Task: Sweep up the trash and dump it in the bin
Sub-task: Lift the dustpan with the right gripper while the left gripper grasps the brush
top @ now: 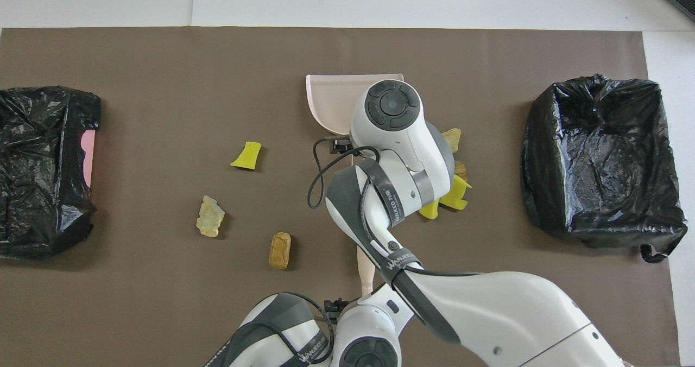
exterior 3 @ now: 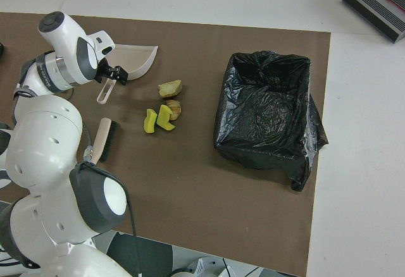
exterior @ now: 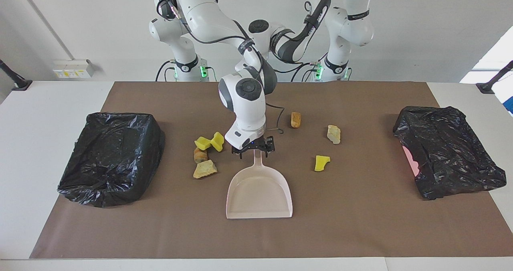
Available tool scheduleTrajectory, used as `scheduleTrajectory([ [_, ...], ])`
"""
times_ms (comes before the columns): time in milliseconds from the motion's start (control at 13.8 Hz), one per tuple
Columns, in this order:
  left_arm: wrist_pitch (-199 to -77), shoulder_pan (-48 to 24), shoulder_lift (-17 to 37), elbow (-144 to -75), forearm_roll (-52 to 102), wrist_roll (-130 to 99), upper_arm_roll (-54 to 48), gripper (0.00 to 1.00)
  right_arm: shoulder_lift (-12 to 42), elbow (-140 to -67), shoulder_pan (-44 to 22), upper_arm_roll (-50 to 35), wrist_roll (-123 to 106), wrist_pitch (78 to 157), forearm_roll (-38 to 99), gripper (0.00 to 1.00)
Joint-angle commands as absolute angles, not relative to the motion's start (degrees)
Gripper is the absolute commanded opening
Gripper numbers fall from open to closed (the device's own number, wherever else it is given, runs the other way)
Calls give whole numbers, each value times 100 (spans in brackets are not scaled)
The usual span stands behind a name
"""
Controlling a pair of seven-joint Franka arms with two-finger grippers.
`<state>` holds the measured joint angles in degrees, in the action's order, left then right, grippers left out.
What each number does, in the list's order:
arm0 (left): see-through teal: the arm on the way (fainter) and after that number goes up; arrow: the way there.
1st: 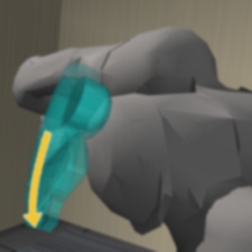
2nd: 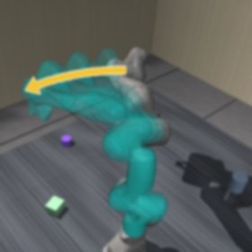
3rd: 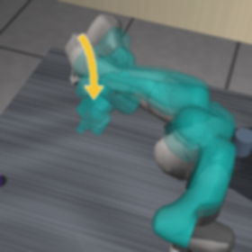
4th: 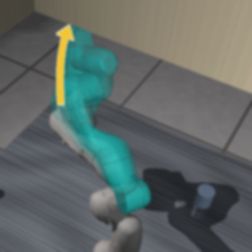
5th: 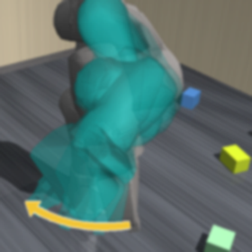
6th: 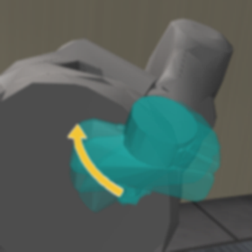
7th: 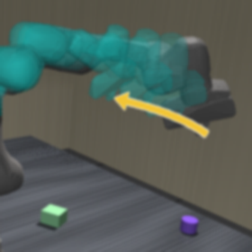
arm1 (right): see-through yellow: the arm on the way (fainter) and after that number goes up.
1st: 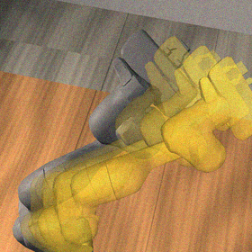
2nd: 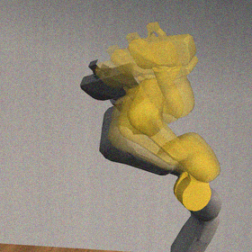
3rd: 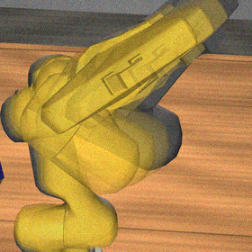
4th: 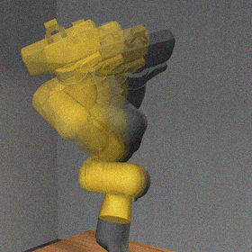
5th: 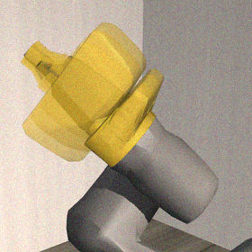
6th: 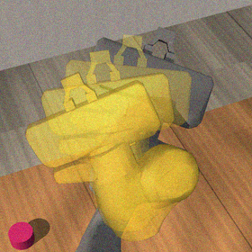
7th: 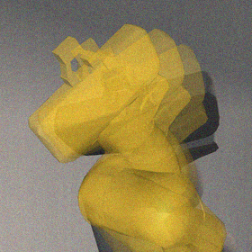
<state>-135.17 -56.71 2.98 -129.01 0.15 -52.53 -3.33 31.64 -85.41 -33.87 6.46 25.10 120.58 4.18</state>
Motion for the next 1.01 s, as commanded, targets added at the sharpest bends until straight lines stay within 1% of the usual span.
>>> scheduleTrajectory([
  [0,-13491,-5783,343,-12832,44,-5291,-237,44,3217,-8525,-3366,615,2505,12234,606,75],
  [72,-13465,-5783,334,-12832,44,-5300,-237,34,3208,-8551,-3366,615,2496,12234,624,56],
  [145,-13404,-5792,325,-12823,44,-5317,-237,26,3208,-8552,-3366,615,2496,12226,633,41],
  [217,-13334,-5783,299,-12823,44,-5283,-237,18,3208,-8552,-3366,615,2496,12217,642,24],
  [289,-13290,-5783,281,-12823,44,-5265,-229,11,3208,-8552,-3358,615,2496,12208,746,13],
  [362,-13237,-5783,281,-12823,44,-5265,-229,4,3208,-8543,-3340,615,2487,12165,834,0],
  [434,-13123,-5766,229,-12823,44,-5265,-229,0,3199,-8491,-3296,615,2487,12086,852,0],
  [507,-12878,-5731,107,-12815,44,-5265,-220,0,3199,-8490,-3252,615,2435,12024,870,0],
  [724,-11955,-5634,-350,-12806,0,-5230,-167,0,3121,-8490,-3033,554,1155,12023,1176,0],
  [941,-11121,-5362,-465,-12806,-9,-5291,-149,0,2796,-8543,-2822,554,354,11954,1230,0],
])
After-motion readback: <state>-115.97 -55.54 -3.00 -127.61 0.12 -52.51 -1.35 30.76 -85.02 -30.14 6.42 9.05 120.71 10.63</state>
